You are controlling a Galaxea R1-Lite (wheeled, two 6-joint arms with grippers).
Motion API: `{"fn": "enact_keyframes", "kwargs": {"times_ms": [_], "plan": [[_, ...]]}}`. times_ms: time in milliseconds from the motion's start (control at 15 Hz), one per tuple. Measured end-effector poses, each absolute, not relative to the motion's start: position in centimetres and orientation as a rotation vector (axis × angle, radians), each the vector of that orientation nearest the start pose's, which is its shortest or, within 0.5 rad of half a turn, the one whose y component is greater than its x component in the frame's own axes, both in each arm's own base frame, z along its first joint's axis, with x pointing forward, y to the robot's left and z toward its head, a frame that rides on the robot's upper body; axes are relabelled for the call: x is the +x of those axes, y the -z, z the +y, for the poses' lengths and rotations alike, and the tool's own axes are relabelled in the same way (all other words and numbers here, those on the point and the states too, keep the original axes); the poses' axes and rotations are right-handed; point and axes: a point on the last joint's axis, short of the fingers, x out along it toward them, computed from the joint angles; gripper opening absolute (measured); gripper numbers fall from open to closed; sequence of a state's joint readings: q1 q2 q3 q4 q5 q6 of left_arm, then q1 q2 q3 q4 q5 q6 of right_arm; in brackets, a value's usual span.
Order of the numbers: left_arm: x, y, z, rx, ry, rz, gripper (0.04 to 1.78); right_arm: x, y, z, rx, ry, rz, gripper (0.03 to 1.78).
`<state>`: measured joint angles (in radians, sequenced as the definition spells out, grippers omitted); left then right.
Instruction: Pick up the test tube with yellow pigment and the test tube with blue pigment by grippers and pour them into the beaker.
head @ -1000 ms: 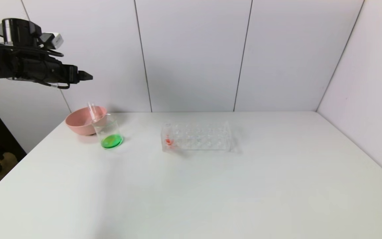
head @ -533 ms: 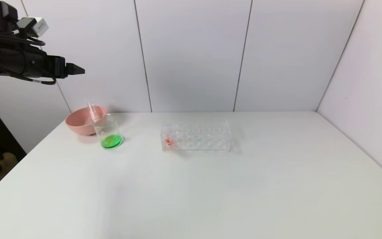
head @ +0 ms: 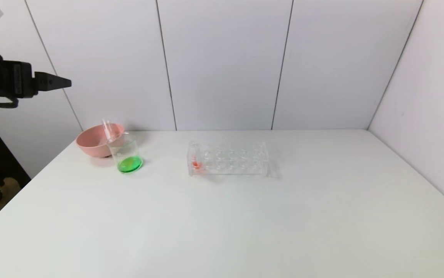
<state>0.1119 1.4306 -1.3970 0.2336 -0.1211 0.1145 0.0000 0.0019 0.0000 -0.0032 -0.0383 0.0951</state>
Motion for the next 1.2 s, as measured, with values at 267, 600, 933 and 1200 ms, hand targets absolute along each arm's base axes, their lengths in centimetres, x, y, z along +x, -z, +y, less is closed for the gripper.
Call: {"fn": "enact_keyframes", "kwargs": {"times_ms": [267,600,933,1200], "plan": [[16.6,-33.1,1.5,0.082,0.03,0.235,1.76,-2.3,-7.6,-0.1,0.095,0.038,-0.004,1.71],[7.5,-30.1,0.3,0.092,0.067,0.21,1.76,-2.3,-7.6,-0.1,0.095,0.038,-0.004,1.71],[-0.1,-25.8,-0.3,0.103,0.071,0.186,1.76,-2.3,-7.6,-0.1,0.095,0.038,-0.003,1.71],[-4.9,-21.4,-0.5,0.103,0.086,0.195,1.76,-2.3,-7.6,-0.1,0.095,0.038,-0.004,1.71]]}}
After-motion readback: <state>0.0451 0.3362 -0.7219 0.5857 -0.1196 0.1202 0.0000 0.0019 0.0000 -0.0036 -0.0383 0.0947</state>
